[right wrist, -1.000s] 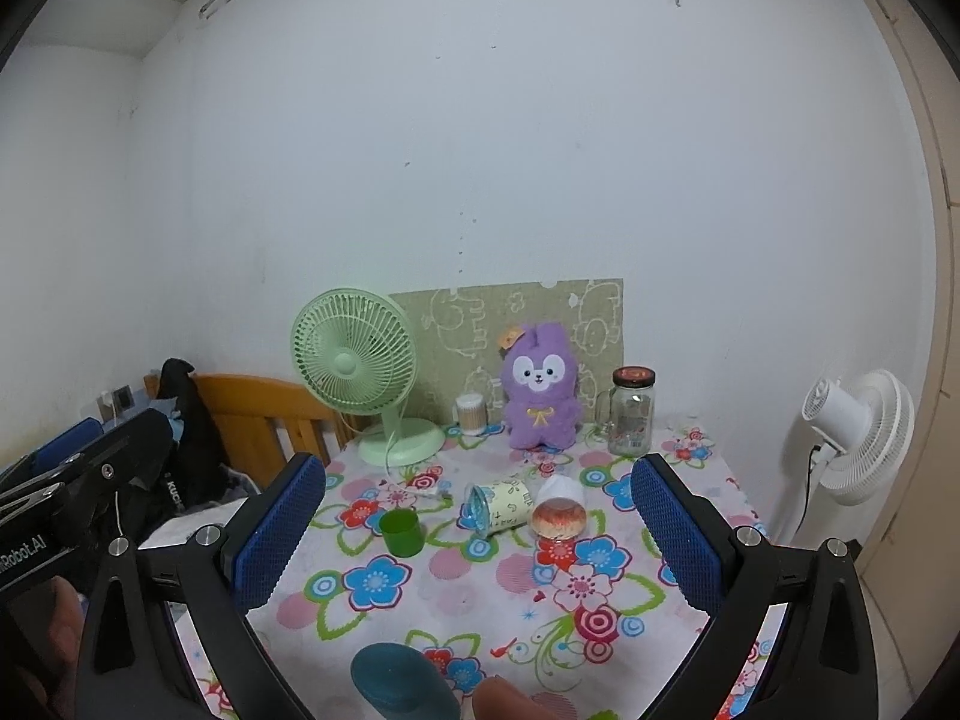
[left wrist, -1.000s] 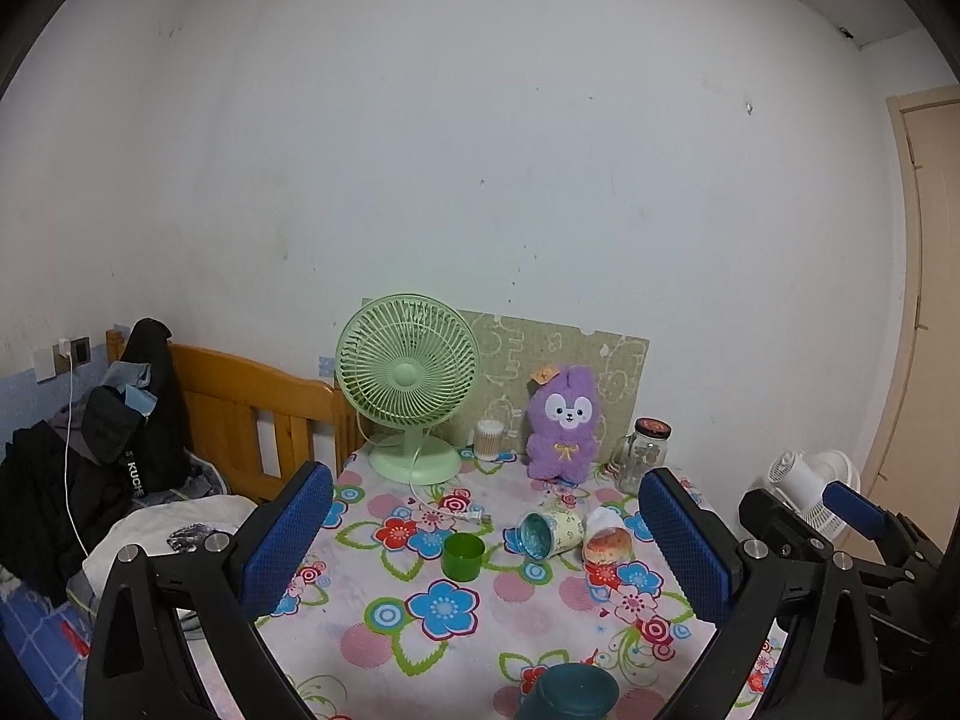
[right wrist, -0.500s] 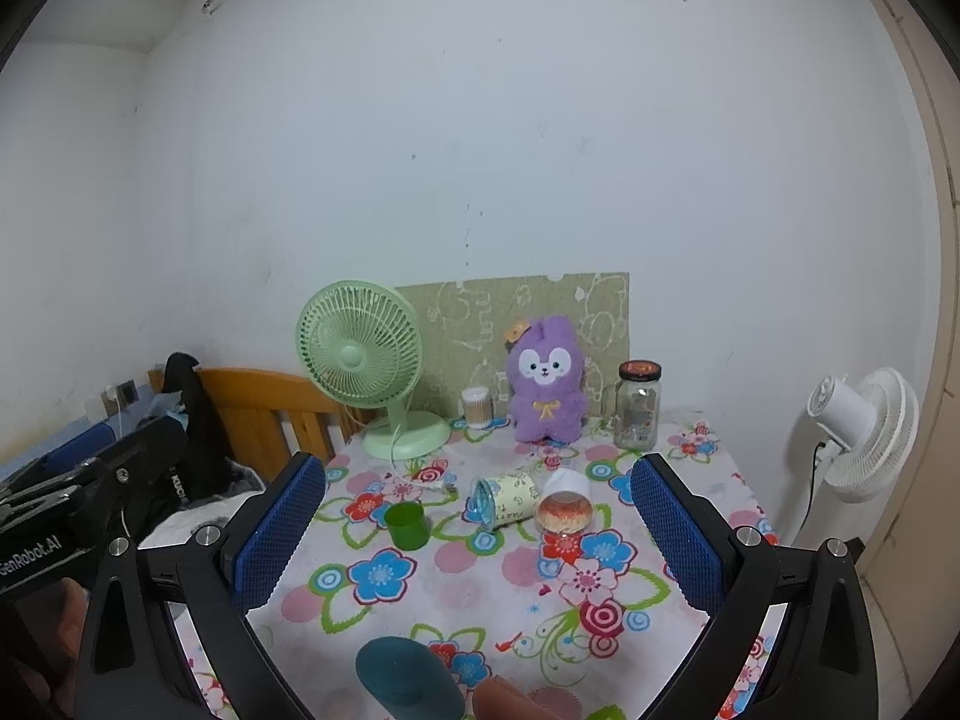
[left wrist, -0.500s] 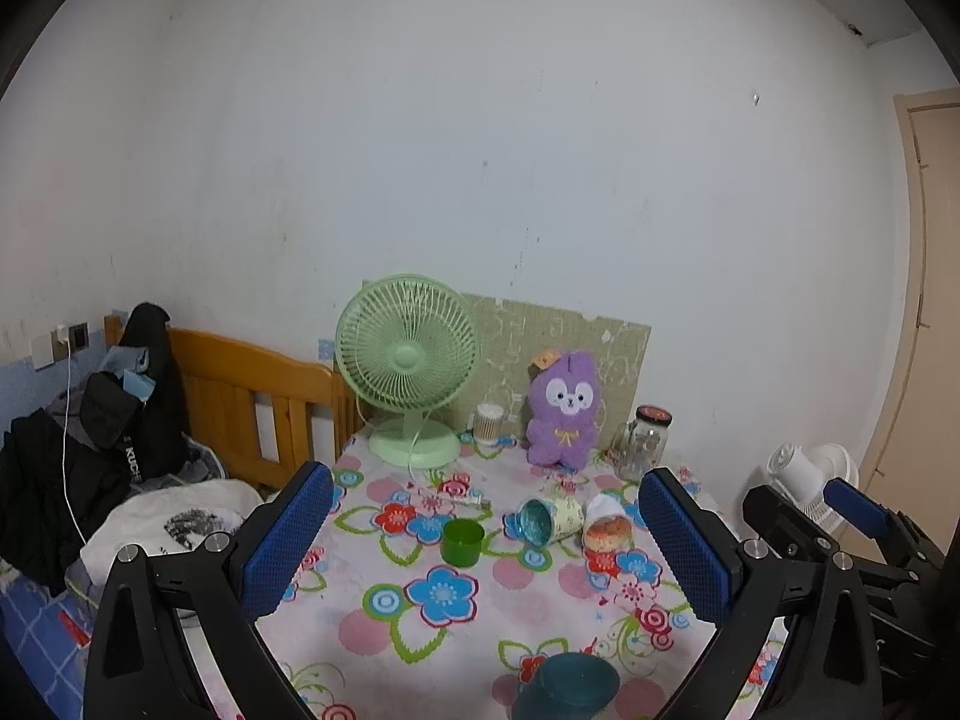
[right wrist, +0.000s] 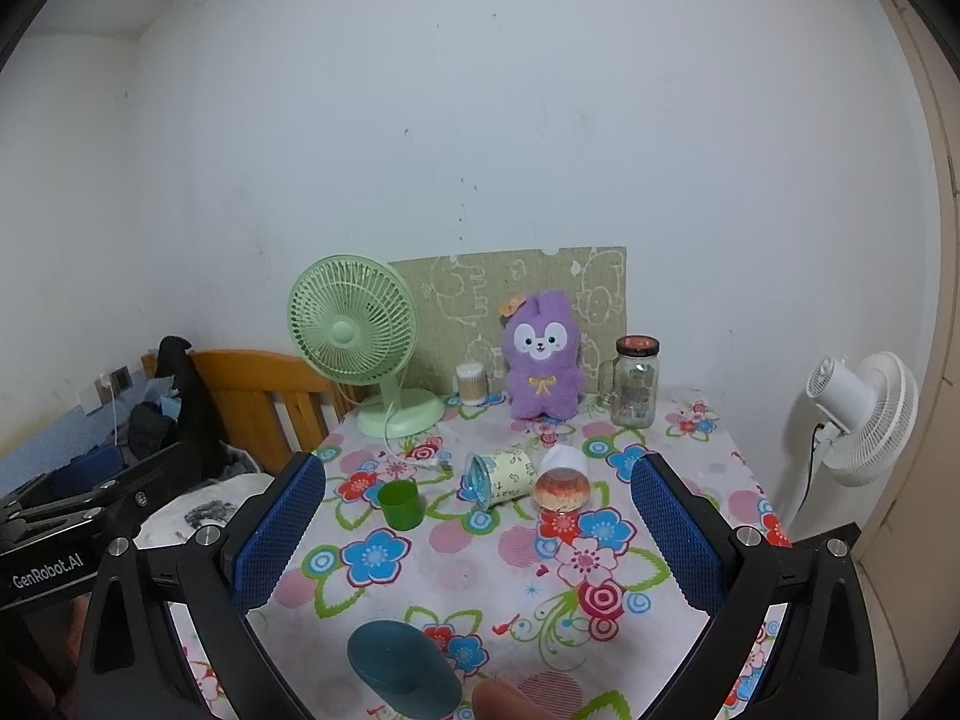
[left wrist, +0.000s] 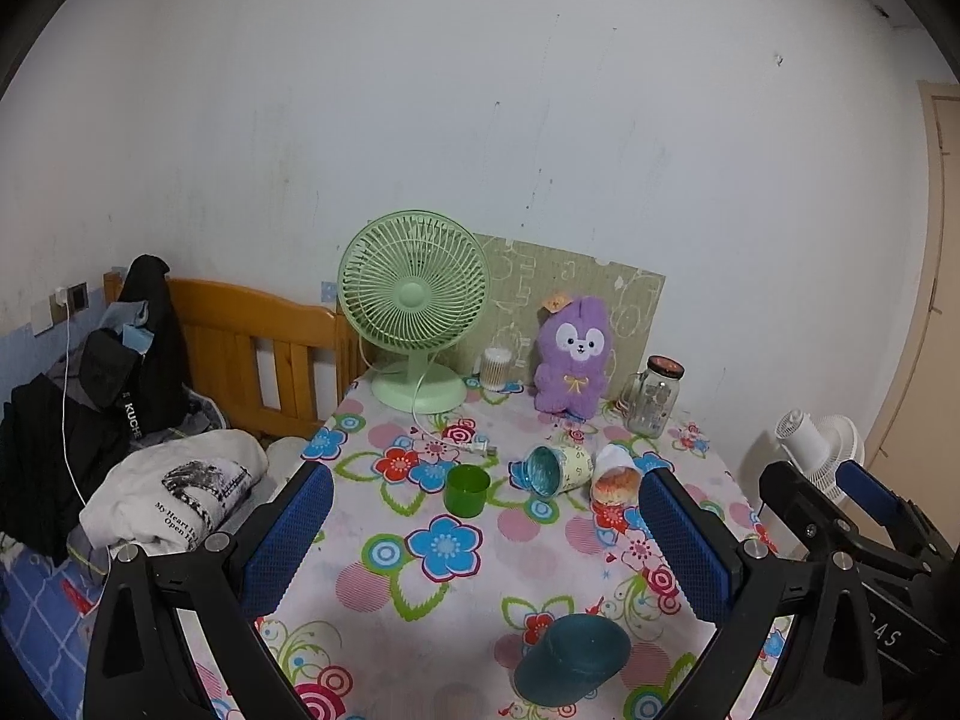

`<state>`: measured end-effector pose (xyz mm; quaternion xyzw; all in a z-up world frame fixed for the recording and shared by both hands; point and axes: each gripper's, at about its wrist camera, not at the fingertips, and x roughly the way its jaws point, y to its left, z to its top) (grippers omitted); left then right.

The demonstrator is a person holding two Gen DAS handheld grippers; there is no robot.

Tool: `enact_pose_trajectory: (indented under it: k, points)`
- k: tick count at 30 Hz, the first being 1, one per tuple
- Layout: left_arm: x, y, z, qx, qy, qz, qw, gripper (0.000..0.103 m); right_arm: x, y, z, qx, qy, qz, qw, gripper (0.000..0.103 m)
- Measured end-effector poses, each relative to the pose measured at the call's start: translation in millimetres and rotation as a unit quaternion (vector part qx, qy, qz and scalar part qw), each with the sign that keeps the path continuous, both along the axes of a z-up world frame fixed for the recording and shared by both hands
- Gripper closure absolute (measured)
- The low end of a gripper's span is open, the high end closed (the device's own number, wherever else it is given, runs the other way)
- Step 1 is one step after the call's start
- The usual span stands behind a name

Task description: Flip cup upside down

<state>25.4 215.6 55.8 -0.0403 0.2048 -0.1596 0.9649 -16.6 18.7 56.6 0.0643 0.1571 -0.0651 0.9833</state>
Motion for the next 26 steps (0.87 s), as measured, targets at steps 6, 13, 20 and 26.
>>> enact_pose_trajectory:
  k: [6, 13, 20, 26]
  points:
    - [1.0, -0.3, 0.2, 0.001, -0.002, 0.0, 1.0, 0.0, 1.5, -0.2, -0.3, 0.002, 0.001, 0.001, 1.0, 0.0]
    - [0.9, 0.1, 0.3, 0.0, -0.001, 0.0, 1.0, 0.0, 1.4, -0.3, -0.3, 0.003, 0.002, 0.001, 1.0, 0.0]
    - [1.1, -0.2, 0.4, 0.0, -0.002, 0.0, 1.0, 0.0, 1.4, -0.6, -0.2, 0.003, 0.001, 0.001, 1.0, 0.0]
    - [1.0, 0.0, 0.4, 0.001, -0.002, 0.0, 1.0, 0.0, 1.3, -0.5, -0.3, 0.001, 0.001, 0.002, 1.0, 0.0]
